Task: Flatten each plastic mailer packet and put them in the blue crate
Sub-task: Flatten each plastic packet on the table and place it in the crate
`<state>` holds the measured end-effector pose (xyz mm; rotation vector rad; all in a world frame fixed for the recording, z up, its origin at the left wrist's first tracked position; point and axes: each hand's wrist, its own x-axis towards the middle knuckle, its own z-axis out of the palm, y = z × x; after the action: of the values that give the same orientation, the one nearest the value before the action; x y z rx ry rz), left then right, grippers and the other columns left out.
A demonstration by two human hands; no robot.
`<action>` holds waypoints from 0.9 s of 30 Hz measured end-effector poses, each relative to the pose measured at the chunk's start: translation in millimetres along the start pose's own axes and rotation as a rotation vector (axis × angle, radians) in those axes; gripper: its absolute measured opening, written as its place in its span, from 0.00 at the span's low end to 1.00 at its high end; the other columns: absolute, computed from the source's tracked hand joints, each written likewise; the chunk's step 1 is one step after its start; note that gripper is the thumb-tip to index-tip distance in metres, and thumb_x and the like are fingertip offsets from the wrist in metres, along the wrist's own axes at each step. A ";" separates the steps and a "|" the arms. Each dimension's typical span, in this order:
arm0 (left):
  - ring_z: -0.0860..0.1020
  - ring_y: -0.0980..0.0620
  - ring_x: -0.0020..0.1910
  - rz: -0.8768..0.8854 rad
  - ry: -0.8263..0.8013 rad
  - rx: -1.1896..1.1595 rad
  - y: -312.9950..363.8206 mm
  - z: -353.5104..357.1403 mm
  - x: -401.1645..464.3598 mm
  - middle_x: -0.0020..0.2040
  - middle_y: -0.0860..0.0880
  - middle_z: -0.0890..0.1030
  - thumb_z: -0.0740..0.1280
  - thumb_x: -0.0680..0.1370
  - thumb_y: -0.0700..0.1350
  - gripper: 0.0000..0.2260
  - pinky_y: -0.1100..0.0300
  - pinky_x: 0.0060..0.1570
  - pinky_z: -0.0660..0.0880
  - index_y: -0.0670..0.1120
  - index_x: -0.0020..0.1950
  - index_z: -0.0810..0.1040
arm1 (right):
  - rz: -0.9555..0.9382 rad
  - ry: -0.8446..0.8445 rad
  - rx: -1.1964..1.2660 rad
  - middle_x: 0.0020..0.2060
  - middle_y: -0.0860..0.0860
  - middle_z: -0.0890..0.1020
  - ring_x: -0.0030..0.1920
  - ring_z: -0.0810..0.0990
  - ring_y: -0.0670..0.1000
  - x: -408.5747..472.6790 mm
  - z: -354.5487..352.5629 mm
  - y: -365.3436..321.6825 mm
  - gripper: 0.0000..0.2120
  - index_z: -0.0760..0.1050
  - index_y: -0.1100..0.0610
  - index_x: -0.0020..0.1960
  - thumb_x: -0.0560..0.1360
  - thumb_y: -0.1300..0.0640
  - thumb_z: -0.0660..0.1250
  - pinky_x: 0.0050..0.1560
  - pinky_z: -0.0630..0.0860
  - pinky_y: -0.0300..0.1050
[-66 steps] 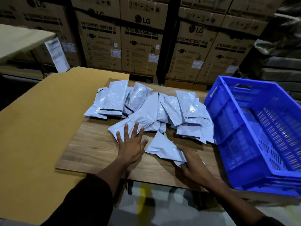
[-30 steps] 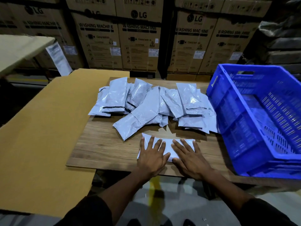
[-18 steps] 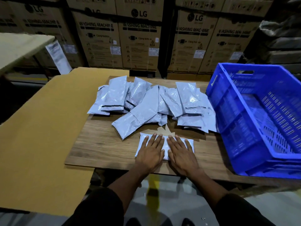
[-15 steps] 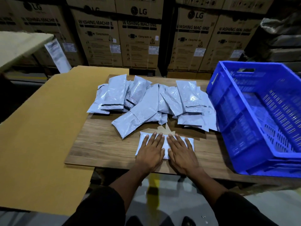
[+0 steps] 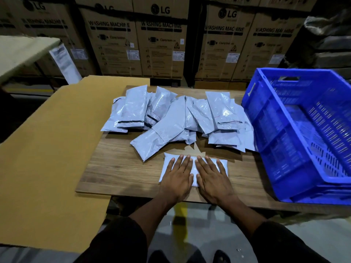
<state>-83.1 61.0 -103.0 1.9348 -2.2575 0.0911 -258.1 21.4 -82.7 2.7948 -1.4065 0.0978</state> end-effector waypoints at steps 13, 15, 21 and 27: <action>0.66 0.37 0.75 -0.060 -0.057 -0.017 -4.6 0.6 -1.2 0.76 0.47 0.70 0.52 0.82 0.59 0.26 0.38 0.73 0.54 0.49 0.75 0.72 | 0.039 -0.063 -0.009 0.76 0.49 0.67 0.76 0.65 0.53 0.7 -1.0 0.1 0.27 0.68 0.53 0.75 0.81 0.46 0.49 0.72 0.53 0.58; 0.65 0.37 0.76 -0.113 -0.053 -0.057 -11.2 2.4 -3.6 0.77 0.46 0.69 0.53 0.80 0.64 0.29 0.39 0.74 0.56 0.50 0.76 0.71 | 0.039 -0.070 -0.012 0.77 0.49 0.66 0.76 0.64 0.53 0.7 -1.2 0.8 0.27 0.67 0.53 0.76 0.81 0.46 0.48 0.72 0.52 0.58; 0.61 0.41 0.78 -0.194 -0.058 -0.106 -32.1 4.7 -11.5 0.79 0.46 0.64 0.44 0.81 0.68 0.38 0.45 0.74 0.52 0.43 0.78 0.66 | 0.021 -0.133 0.011 0.80 0.46 0.53 0.80 0.51 0.51 2.5 -3.9 2.1 0.32 0.56 0.52 0.80 0.80 0.43 0.38 0.76 0.47 0.60; 0.63 0.41 0.77 -0.196 0.010 -0.101 -26.7 0.2 -14.6 0.78 0.48 0.67 0.50 0.82 0.52 0.26 0.43 0.75 0.59 0.45 0.77 0.68 | 0.002 -0.147 -0.034 0.75 0.55 0.69 0.76 0.63 0.57 16.2 -16.4 -23.4 0.32 0.69 0.60 0.74 0.76 0.47 0.47 0.72 0.46 0.69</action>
<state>-54.6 71.0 -107.3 2.0831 -2.0122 -0.0369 -230.6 23.0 -64.9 2.8241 -1.4245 -0.1333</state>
